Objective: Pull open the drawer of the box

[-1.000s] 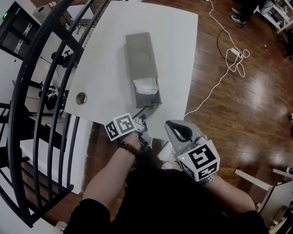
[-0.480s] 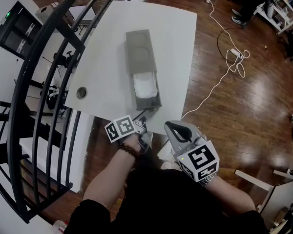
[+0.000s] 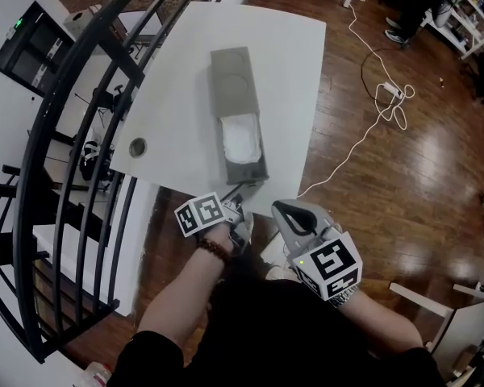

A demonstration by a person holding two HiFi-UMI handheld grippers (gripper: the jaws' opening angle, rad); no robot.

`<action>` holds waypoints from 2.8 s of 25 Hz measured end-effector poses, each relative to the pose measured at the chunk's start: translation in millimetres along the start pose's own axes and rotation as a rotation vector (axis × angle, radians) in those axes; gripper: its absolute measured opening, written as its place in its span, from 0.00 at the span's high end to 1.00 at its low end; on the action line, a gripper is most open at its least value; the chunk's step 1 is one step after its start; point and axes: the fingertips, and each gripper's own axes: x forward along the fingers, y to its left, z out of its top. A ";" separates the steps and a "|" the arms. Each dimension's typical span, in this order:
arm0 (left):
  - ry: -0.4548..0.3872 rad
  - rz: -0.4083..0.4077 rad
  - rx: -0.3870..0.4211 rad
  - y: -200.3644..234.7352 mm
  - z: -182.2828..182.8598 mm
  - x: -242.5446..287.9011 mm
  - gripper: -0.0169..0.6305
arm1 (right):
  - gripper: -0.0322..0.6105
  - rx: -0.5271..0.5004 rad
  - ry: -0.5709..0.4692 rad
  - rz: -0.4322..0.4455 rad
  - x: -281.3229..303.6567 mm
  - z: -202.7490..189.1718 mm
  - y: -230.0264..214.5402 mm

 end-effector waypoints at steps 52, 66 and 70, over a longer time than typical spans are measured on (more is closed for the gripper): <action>-0.001 0.012 -0.010 12.7 -29.8 -15.3 0.81 | 0.96 -0.035 -0.025 0.001 -32.8 -16.1 19.9; -0.080 0.022 0.124 -8.2 -44.4 -53.2 0.96 | 0.96 -0.092 -0.107 0.010 -66.2 -15.0 41.1; -0.096 0.012 0.183 -22.8 -53.8 -66.2 0.96 | 0.96 -0.105 -0.131 0.011 -80.0 -16.3 49.5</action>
